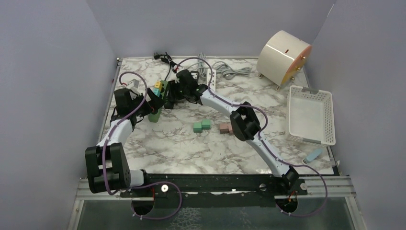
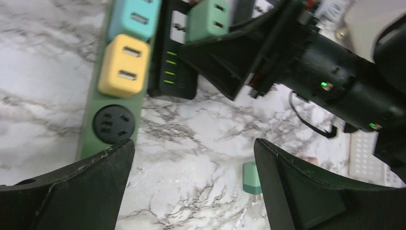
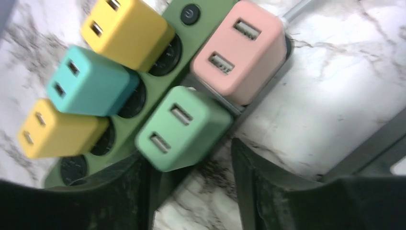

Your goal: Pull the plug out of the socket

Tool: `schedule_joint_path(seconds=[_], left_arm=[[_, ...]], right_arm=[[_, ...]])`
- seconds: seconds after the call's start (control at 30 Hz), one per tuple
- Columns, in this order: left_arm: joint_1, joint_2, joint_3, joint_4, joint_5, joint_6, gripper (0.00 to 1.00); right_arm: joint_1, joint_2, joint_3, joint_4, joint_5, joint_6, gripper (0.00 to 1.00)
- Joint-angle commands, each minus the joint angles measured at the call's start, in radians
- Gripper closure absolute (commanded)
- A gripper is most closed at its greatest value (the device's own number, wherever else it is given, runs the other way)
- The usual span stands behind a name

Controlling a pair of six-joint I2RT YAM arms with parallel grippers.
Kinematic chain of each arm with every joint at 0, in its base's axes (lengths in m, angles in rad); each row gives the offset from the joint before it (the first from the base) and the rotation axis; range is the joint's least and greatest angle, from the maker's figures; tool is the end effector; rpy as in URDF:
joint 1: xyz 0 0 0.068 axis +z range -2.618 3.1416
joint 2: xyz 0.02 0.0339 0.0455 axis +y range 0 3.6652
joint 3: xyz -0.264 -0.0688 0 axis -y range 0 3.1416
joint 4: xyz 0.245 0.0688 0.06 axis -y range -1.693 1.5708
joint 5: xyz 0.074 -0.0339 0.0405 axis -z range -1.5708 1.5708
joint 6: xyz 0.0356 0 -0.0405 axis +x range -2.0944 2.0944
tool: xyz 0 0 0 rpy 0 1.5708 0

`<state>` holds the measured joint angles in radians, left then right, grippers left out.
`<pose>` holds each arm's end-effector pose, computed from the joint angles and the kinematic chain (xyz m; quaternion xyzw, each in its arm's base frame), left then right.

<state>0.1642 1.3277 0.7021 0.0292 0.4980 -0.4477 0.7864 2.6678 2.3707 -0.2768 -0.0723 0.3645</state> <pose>0.2763 0.0286 0.2158 -0.1479 0.8514 -0.2797 0.4184 0.4211 0.4256 0.1601 -0.2007 0.8547 0.2866 0.3835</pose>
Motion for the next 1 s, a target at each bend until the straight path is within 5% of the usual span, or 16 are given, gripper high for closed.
schedule_joint_path(seconds=[0.0, 0.17, 0.43, 0.53, 0.63, 0.97], left_arm=[[0.006, -0.007, 0.029, 0.2, 0.257, 0.039, 0.02], [0.003, 0.065, 0.118, 0.353, 0.534, -0.032, 0.01], [-0.078, 0.184, 0.232, 0.587, 0.881, -0.198, 0.01], [-0.086, 0.191, 0.27, 0.589, 0.858, -0.202, 0.01], [-0.082, 0.205, 0.331, 0.589, 0.823, -0.231, 0.01], [-0.081, 0.334, 0.505, 0.617, 0.759, -0.317, 0.01]], right_arm=[[0.007, 0.036, 0.048, 0.068, 0.057, 0.027, 0.55], [0.005, 0.012, 0.027, 0.099, 0.054, 0.028, 0.97], [0.001, -0.209, -0.291, 0.23, 0.047, -0.006, 0.99], [-0.001, -0.262, -0.374, 0.283, 0.052, -0.023, 0.59], [-0.001, -0.271, -0.371, 0.295, 0.06, -0.035, 0.39], [-0.001, -0.093, -0.108, 0.29, 0.083, -0.039, 0.17]])
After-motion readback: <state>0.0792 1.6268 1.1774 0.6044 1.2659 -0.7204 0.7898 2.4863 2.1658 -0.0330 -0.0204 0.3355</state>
